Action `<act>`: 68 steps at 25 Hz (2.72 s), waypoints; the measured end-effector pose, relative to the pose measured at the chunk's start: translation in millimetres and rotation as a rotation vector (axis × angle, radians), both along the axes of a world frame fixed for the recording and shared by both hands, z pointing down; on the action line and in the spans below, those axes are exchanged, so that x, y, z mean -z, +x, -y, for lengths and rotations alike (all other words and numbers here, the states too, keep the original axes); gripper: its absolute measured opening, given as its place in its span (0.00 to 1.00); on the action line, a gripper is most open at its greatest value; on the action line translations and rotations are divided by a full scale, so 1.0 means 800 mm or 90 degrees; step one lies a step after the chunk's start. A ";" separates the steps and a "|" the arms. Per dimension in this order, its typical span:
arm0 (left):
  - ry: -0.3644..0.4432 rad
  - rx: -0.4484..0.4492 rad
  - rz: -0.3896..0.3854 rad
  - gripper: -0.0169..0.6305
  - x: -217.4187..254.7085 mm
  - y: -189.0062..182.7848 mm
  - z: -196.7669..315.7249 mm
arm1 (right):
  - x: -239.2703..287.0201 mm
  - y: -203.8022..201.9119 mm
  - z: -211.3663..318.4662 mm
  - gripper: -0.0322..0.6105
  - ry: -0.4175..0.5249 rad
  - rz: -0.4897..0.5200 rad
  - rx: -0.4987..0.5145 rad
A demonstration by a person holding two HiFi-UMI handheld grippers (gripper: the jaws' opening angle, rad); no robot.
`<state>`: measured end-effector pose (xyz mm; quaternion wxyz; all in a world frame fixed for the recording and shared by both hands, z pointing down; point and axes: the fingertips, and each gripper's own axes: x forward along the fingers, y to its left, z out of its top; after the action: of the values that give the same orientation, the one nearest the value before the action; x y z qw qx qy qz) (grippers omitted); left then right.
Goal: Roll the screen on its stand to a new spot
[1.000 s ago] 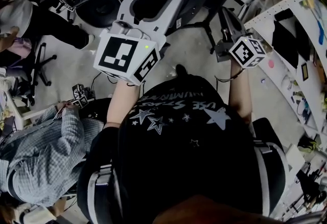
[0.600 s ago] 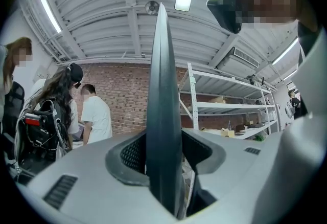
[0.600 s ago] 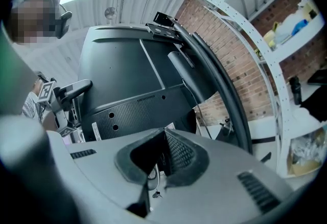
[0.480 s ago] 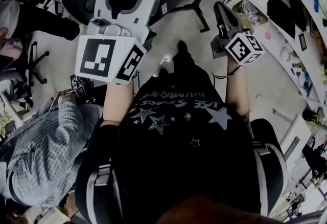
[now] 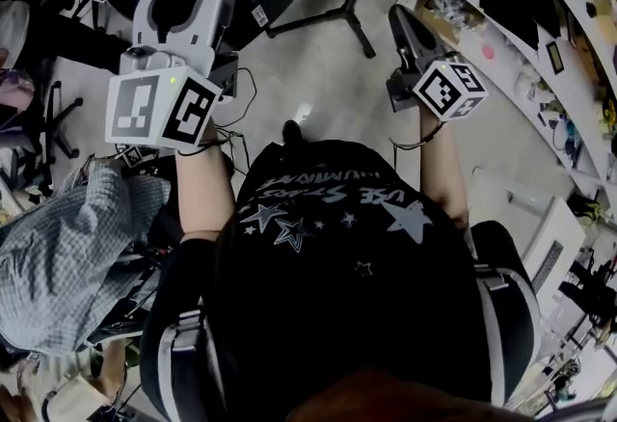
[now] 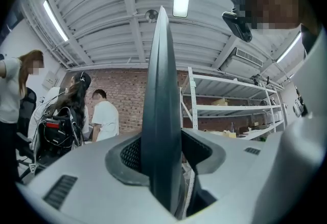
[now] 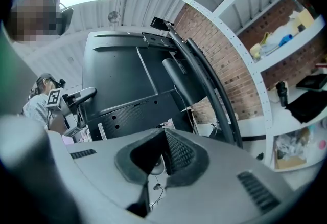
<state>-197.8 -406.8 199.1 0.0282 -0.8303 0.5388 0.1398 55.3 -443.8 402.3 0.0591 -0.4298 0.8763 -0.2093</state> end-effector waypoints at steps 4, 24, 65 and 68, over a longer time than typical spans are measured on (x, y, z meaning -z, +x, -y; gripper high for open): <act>-0.004 0.021 -0.003 0.35 0.000 0.013 -0.039 | -0.003 0.021 -0.038 0.06 -0.009 -0.003 0.023; 0.007 0.063 0.008 0.35 -0.005 0.130 -0.198 | 0.017 0.078 -0.183 0.06 0.046 -0.016 0.099; 0.050 0.031 0.007 0.35 0.015 0.109 -0.626 | 0.029 0.058 -0.582 0.06 0.033 -0.007 0.029; 0.053 0.031 0.005 0.35 0.011 0.108 -0.644 | 0.023 0.062 -0.602 0.06 0.032 -0.013 0.024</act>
<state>-111.7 108.7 190.3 0.0683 -0.8156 0.5523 0.1586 105.0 37.8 383.6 0.0569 -0.4136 0.8898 -0.1841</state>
